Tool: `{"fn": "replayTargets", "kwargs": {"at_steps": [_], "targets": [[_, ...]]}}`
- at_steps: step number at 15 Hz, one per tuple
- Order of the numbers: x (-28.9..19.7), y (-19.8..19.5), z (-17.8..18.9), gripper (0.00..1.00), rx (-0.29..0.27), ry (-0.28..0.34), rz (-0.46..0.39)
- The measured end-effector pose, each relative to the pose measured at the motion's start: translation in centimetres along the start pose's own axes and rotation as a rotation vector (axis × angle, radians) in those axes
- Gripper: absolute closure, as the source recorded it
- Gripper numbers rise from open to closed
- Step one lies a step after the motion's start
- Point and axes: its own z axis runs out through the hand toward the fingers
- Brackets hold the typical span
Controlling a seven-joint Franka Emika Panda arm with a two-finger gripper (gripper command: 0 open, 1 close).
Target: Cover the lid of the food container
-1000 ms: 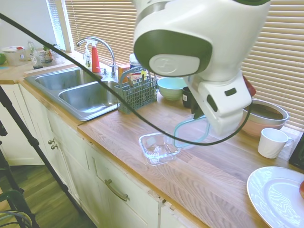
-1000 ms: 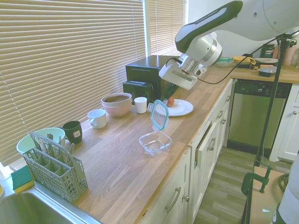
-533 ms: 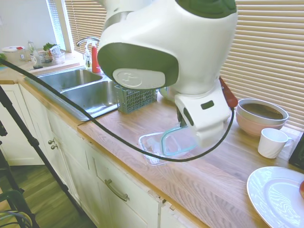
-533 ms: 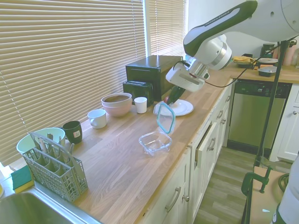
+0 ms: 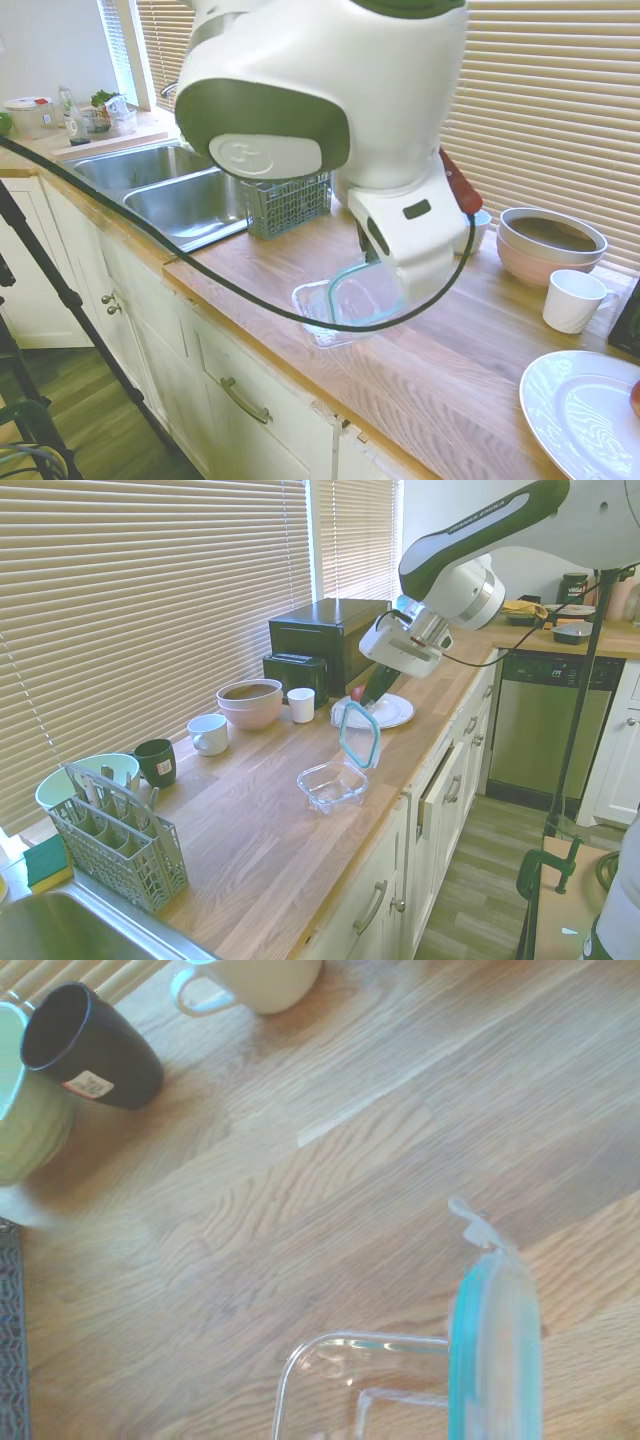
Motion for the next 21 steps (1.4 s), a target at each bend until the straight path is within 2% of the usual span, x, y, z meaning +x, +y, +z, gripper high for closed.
{"fn": "replayTargets", "kwargs": {"at_steps": [7, 16, 21], "targets": [[-1.1, -0.9, 0.0, 1.0, -0.02, -0.002, -0.009], [-2.1, 1.9, 0.3, 1.0, -0.023, -0.018, 0.023], [-2.9, 0.2, 0.5, 1.0, -0.018, -0.012, 0.006]]}}
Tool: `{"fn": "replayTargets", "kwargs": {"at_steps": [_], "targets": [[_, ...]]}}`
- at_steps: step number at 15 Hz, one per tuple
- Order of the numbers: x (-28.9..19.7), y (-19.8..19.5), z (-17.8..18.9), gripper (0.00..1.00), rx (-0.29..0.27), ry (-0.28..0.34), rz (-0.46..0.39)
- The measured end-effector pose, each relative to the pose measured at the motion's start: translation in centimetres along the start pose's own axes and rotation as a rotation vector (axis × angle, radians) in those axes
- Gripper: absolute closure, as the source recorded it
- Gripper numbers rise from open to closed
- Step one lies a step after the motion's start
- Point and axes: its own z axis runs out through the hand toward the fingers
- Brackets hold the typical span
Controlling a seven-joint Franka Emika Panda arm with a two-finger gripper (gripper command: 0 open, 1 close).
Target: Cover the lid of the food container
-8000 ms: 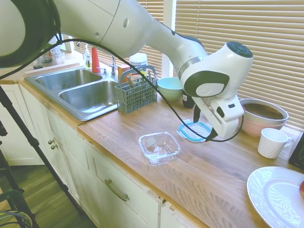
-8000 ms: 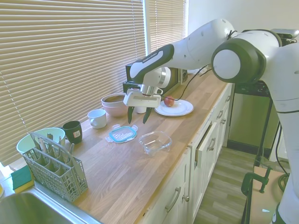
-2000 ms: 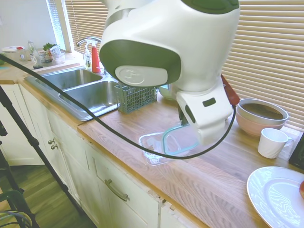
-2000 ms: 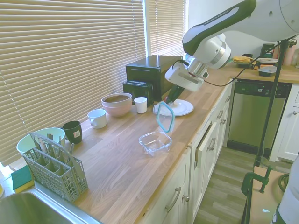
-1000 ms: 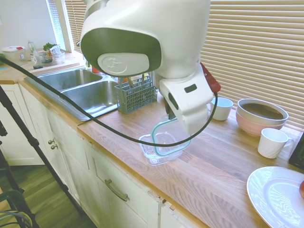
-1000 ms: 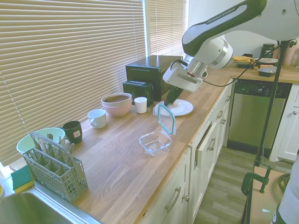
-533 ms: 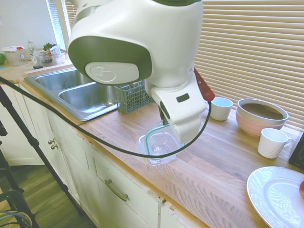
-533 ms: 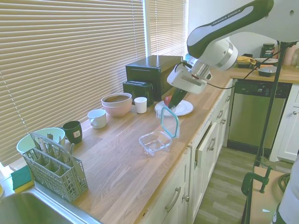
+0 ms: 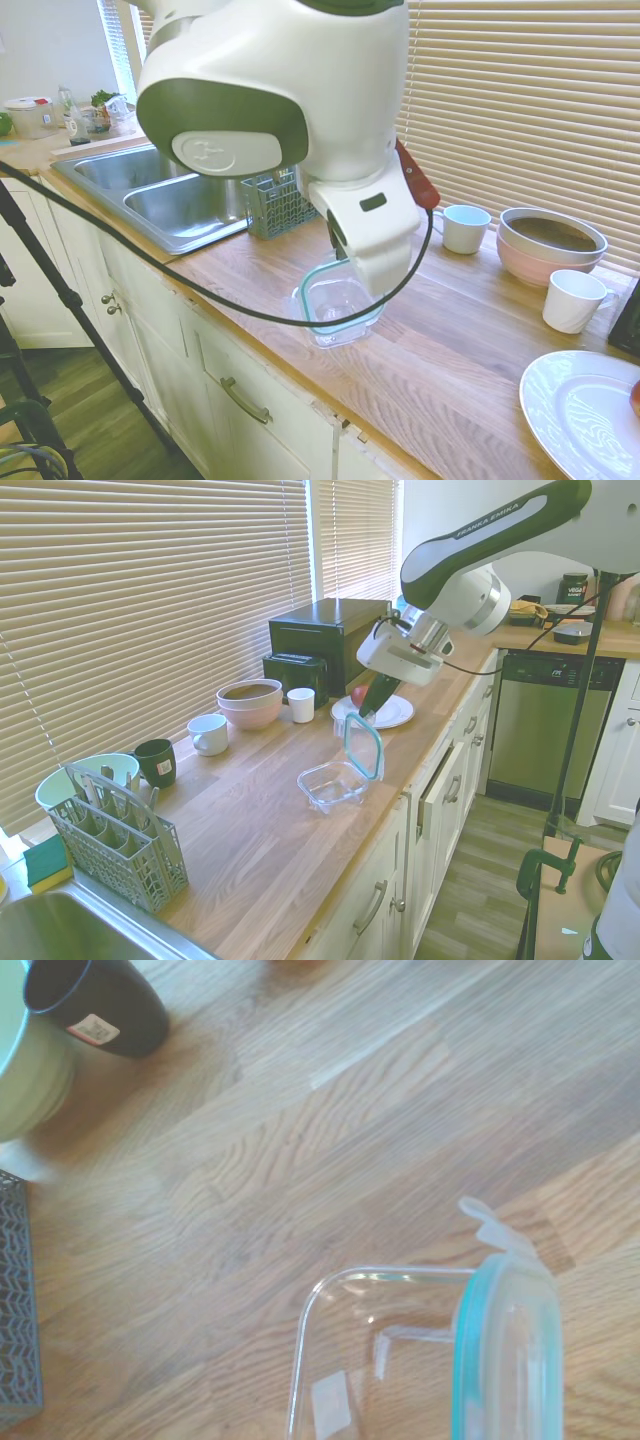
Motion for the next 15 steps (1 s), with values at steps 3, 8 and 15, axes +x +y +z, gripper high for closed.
{"fn": "replayTargets", "kwargs": {"at_steps": [3, 8, 15], "targets": [[-0.4, -1.6, -0.3, 1.0, 0.0, 0.007, -0.003], [-0.8, -5.4, 2.2, 1.0, -0.052, -0.012, -0.001], [-1.6, -9.6, 7.0, 1.0, -0.118, -0.021, -0.009]]}}
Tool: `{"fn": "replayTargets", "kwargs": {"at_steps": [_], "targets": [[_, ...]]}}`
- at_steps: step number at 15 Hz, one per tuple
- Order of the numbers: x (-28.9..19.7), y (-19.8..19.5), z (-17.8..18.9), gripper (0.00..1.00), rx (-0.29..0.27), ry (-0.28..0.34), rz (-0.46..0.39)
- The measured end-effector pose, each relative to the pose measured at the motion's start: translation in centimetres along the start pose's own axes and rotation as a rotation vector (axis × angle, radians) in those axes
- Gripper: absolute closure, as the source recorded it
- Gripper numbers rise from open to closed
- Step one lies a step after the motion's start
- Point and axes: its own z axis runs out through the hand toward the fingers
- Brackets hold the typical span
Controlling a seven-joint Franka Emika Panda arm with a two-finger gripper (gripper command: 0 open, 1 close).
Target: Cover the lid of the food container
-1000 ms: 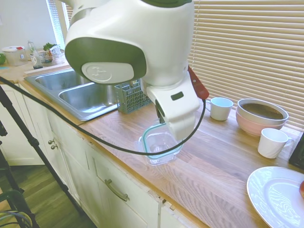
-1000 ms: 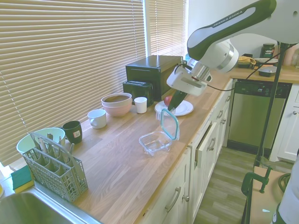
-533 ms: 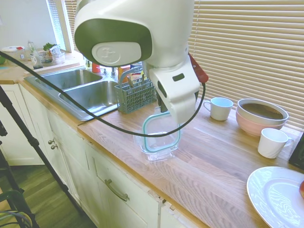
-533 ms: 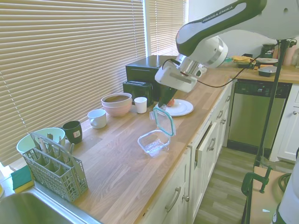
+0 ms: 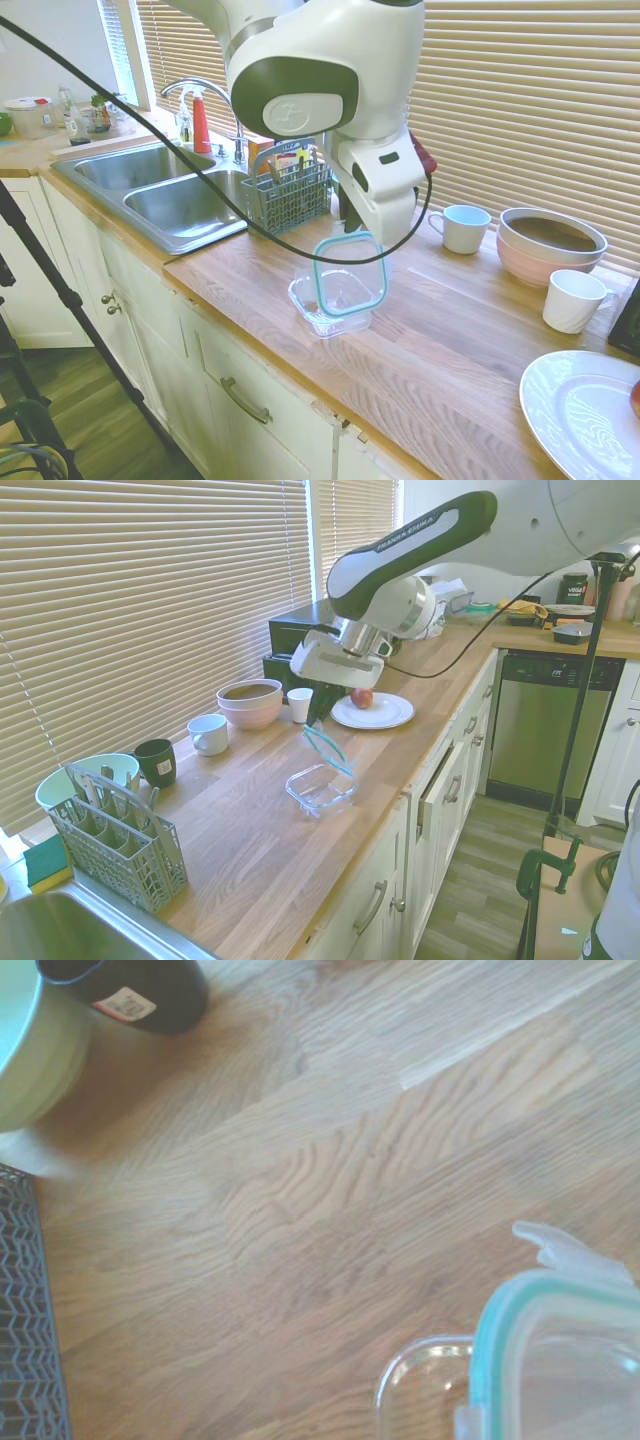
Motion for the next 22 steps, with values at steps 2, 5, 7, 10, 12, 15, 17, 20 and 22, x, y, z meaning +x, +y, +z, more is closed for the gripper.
{"fn": "replayTargets", "kwargs": {"at_steps": [2, 5, 7, 10, 12, 15, 17, 20, 22], "targets": [[-0.9, -1.2, 0.5, 1.0, -0.02, 0.008, -0.016], [-3.0, -2.7, 2.0, 1.0, -0.061, 0.015, -0.056], [-4.3, -3.4, 3.1, 1.0, -0.092, 0.027, -0.081], [-5.9, -4.2, 5.1, 1.0, -0.134, 0.051, -0.113], [-7.1, -4.7, 6.1, 1.0, -0.156, 0.06, -0.139], [-8.5, -5.2, 7.5, 1.0, -0.178, 0.07, -0.171], [-8.6, -5.1, 8.6, 1.0, -0.192, 0.078, -0.19], [-9.1, -4.9, 10.4, 1.0, -0.224, 0.089, -0.231], [-9.7, -4.8, 11.7, 1.0, -0.25, 0.095, -0.268]]}}
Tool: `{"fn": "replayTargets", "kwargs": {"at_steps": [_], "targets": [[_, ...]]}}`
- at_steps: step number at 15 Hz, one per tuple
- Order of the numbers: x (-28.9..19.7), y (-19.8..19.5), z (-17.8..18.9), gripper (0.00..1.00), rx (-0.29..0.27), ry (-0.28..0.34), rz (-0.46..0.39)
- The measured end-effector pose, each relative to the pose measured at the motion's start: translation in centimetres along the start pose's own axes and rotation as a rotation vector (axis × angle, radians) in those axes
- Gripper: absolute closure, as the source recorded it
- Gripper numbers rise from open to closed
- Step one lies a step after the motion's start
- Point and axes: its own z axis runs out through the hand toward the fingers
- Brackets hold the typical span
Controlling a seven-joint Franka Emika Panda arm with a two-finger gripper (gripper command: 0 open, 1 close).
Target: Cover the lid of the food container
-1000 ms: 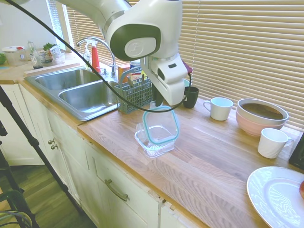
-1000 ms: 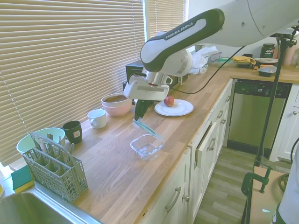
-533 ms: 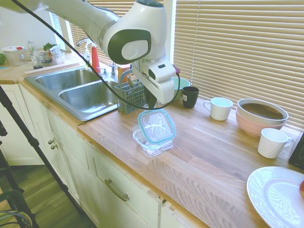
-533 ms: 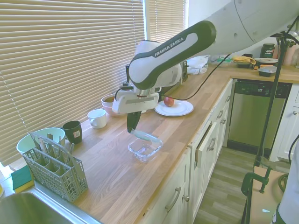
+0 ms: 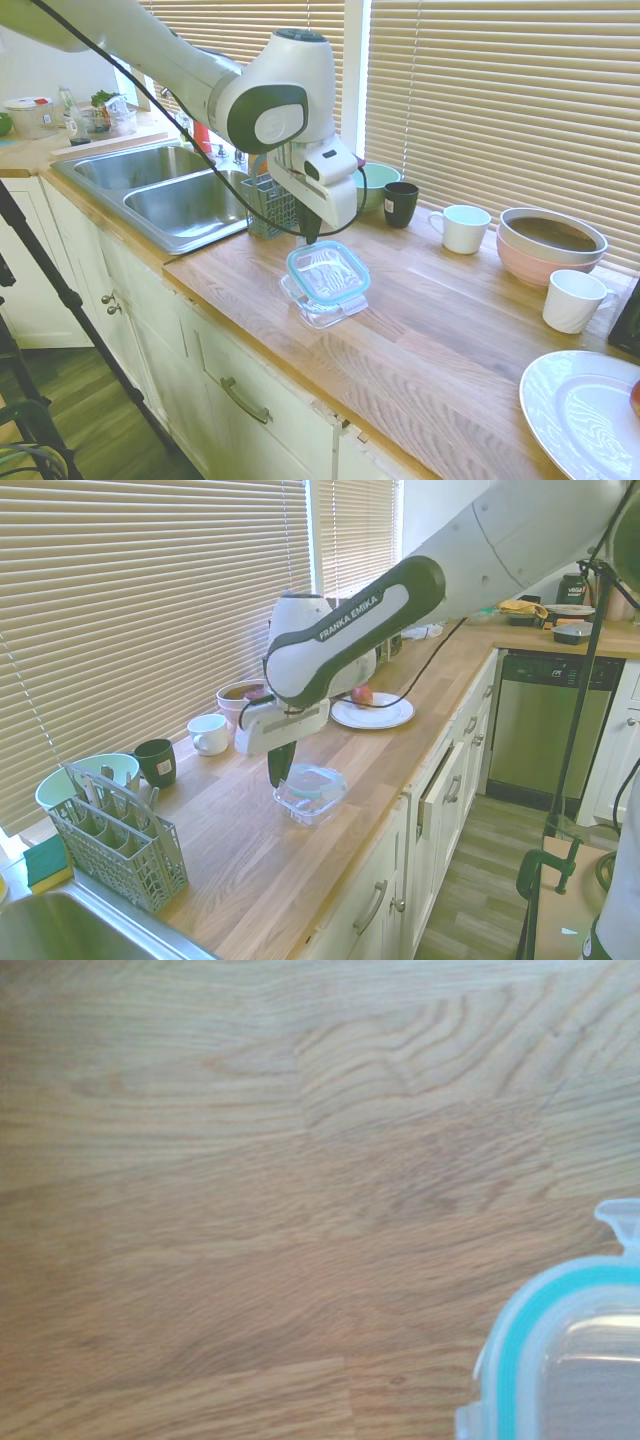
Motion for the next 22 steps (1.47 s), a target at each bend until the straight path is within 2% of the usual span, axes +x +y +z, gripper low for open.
{"fn": "replayTargets", "kwargs": {"at_steps": [3, 22], "targets": [[-0.7, -0.2, 1.2, 1.0, -0.023, 0.003, -0.026], [1.6, 0.3, 2.3, 1.0, -0.057, -0.007, -0.005]]}}
